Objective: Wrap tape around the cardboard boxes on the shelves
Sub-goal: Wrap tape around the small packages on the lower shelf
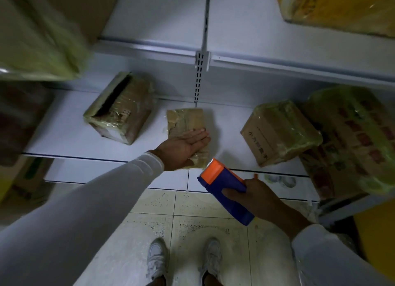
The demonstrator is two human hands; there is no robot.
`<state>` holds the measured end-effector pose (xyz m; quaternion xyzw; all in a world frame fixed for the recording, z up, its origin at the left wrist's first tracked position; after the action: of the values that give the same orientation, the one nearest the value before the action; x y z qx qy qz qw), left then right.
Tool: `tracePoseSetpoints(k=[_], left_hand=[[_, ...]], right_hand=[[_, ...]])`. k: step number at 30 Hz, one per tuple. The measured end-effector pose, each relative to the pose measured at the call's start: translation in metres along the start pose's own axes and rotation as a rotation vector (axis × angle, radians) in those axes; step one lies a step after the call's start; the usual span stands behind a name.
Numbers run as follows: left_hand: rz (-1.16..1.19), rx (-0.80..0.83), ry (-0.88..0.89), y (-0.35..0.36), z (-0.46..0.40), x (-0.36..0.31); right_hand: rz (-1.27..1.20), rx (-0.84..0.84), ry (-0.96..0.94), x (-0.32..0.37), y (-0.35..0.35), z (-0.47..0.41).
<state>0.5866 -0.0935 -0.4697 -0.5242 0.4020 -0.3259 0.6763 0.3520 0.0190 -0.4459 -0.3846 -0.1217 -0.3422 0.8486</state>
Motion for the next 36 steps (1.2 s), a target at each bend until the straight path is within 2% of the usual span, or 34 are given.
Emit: tracePoseSetpoints(k=[4, 8, 11, 13, 15, 17, 19, 22, 26, 32, 36], left_hand=[[0.063, -0.142, -0.021, -0.006, 0.020, -0.001], [0.170, -0.397, -0.150, -0.011, 0.053, -0.014], [0.288, -0.511, -0.268, -0.010, 0.071, -0.029], [0.506, -0.584, -0.371, -0.011, 0.076, -0.040], [0.865, -0.604, -0.442, -0.014, 0.076, -0.049], [1.181, -0.569, -0.443, -0.016, 0.077, -0.057], [1.325, -0.506, -0.443, -0.017, 0.080, -0.059], [1.422, -0.433, -0.438, -0.016, 0.084, -0.063], [1.485, -0.494, -0.463, -0.005, 0.087, -0.065], [1.261, -0.594, -0.479, -0.002, 0.083, -0.067], [1.186, -0.782, -0.548, 0.002, 0.091, -0.045]], right_hand=[[-0.010, 0.011, -0.016, 0.004, 0.001, 0.006], [-0.012, 0.002, -0.039, 0.007, 0.000, 0.013], [0.023, 0.019, -0.075, 0.012, -0.002, 0.019], [0.011, 0.055, -0.122, 0.017, -0.003, 0.023], [-0.016, 0.115, -0.188, 0.024, -0.004, 0.028], [0.001, 0.146, -0.228, 0.033, -0.004, 0.032], [0.027, 0.163, -0.248, 0.040, -0.005, 0.033], [0.068, 0.196, -0.267, 0.047, -0.006, 0.033], [0.083, 0.240, -0.277, 0.051, -0.012, 0.031], [0.160, 0.358, -0.269, 0.054, -0.026, 0.018], [0.254, 0.347, -0.257, 0.058, -0.065, -0.001]])
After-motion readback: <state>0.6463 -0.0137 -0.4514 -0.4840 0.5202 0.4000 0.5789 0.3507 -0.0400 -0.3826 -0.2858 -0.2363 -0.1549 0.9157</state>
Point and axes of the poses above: each hand's wrist, its own z-axis away from the middle knuckle, its own y-axis out of the palm, x = y × z, the point moved 1 cm from there along -z, towards the middle knuckle, and after that the axes turned 14 degrees about y, right-handed, at the moved point
